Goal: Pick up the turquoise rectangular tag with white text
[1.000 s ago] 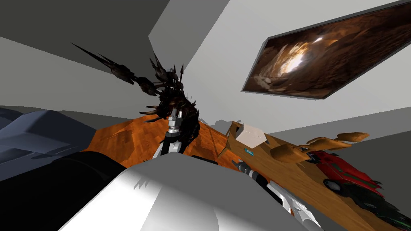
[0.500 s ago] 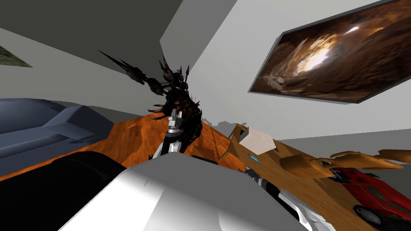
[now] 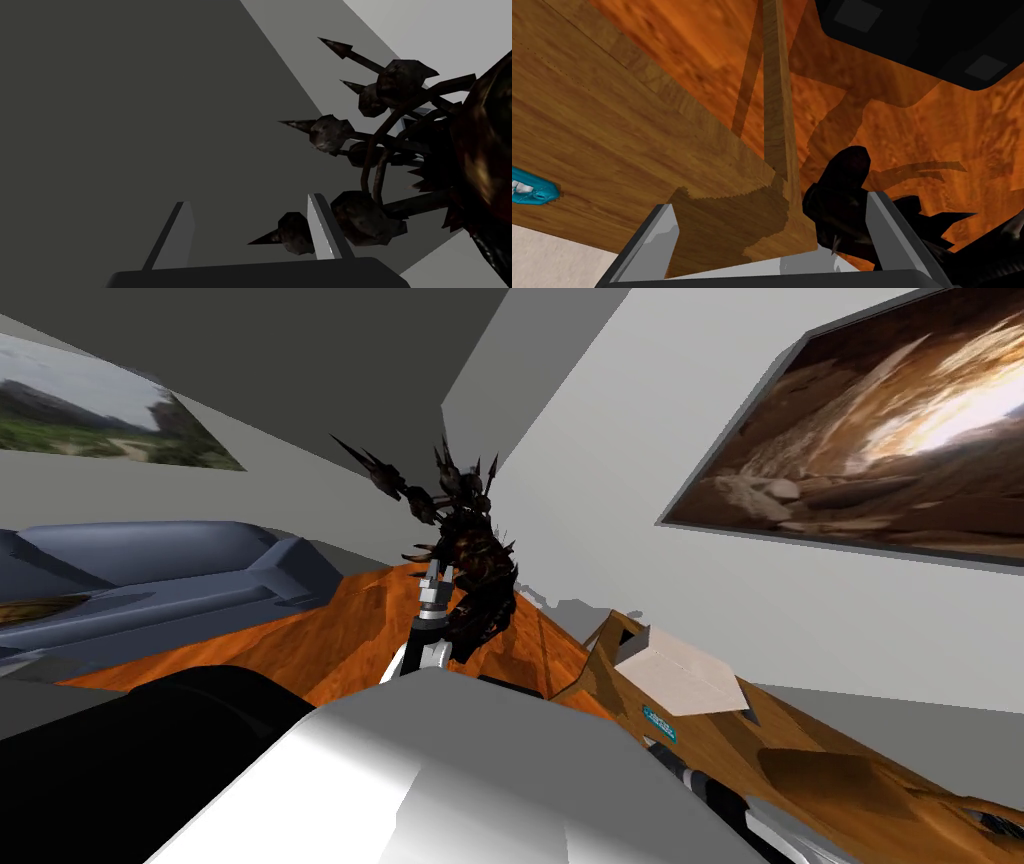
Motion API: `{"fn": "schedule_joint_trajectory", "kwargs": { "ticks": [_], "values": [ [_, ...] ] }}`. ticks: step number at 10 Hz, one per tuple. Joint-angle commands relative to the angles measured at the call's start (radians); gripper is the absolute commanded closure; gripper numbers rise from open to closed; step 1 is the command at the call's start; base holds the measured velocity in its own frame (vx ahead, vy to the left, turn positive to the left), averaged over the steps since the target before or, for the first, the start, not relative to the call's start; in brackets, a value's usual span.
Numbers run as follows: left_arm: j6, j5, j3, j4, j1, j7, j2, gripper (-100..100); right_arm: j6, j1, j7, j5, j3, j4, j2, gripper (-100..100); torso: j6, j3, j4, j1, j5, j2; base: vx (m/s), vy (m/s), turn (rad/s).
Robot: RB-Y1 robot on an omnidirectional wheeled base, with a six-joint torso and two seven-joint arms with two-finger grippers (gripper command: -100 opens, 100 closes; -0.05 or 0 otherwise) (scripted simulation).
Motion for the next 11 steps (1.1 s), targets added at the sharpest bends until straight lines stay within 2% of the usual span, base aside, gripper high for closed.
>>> {"fn": "schedule_joint_trajectory", "kwargs": {
  "ticks": [1, 3, 7, 11],
  "values": [
    [0.000, 0.000, 0.000, 0.000, 0.000, 0.000, 0.000, 0, 0.013, 0.000, 0.007, 0.033, 0.046, 0.050, -0.012, -100, 0.000, 0.000, 0.000, 0.000, 0.000, 0.000, 0.067, -0.083, 0.413],
    [0.000, 0.000, 0.000, 0.000, 0.000, 0.000, 0.000, 0, 0.013, 0.000, 0.007, 0.033, 0.046, 0.053, -0.012, -100, 0.002, 0.000, 0.000, -0.001, -0.001, 0.000, 0.034, -0.058, 0.031],
    [0.000, 0.000, 0.000, 0.000, 0.000, 0.000, 0.000, 0, 0.008, 0.016, 0.005, 0.101, 0.137, 0.158, -0.036, -100, 0.001, -0.001, 0.000, -0.001, -0.001, -0.001, 0.050, -0.072, 0.333],
    [0.000, 0.000, 0.000, 0.000, 0.000, 0.000, 0.000, 0, 0.000, 0.040, -0.010, 0.157, 0.208, 0.226, -0.028, -100, 0.001, -0.001, 0.000, -0.002, -0.001, -0.002, 0.062, -0.116, 0.277]
  ]
}}
